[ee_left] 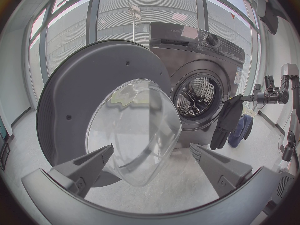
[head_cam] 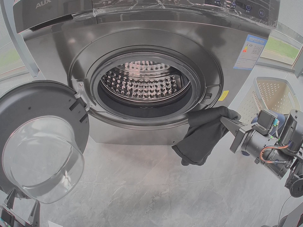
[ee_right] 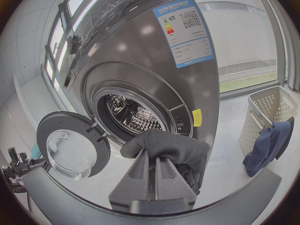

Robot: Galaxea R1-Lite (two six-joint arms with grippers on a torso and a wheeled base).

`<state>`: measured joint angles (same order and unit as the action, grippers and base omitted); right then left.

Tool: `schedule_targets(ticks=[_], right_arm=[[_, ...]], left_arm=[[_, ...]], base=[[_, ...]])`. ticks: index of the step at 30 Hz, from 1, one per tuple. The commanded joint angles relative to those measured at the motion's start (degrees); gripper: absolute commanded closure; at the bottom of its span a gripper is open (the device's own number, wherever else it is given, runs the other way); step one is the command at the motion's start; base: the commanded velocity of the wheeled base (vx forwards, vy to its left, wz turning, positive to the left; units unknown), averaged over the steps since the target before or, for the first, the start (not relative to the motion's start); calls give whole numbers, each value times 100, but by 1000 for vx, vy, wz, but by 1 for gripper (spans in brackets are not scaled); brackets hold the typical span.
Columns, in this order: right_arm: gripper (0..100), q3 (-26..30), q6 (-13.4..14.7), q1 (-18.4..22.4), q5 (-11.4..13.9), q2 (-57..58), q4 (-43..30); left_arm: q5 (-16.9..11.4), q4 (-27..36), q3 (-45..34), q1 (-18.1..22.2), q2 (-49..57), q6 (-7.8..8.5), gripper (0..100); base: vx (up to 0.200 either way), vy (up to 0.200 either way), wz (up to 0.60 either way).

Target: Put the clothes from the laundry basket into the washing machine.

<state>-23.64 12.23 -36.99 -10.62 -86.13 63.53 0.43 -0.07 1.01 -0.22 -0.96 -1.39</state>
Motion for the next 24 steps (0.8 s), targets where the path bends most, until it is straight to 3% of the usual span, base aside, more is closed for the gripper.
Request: schedule_targets(ticks=[1,10,22,24], right_arm=[[100,8,-1,-2,-2,-1,2],[100,8,-1,-2,-2,-1,2],[100,17,-1,-10,-2,-9,2],[100,17,8,-10,-2,-9,2]], left_arm=[[1,-1,-101,4,88,-2,0],[1,-1,-101,4,88,-2,0],[1,-1,-101,4,88,-2,0],[1,-1,-101,4,88,-2,0]], base=[[0,0,0],[0,200,0],[0,0,0],[-200,0,0]])
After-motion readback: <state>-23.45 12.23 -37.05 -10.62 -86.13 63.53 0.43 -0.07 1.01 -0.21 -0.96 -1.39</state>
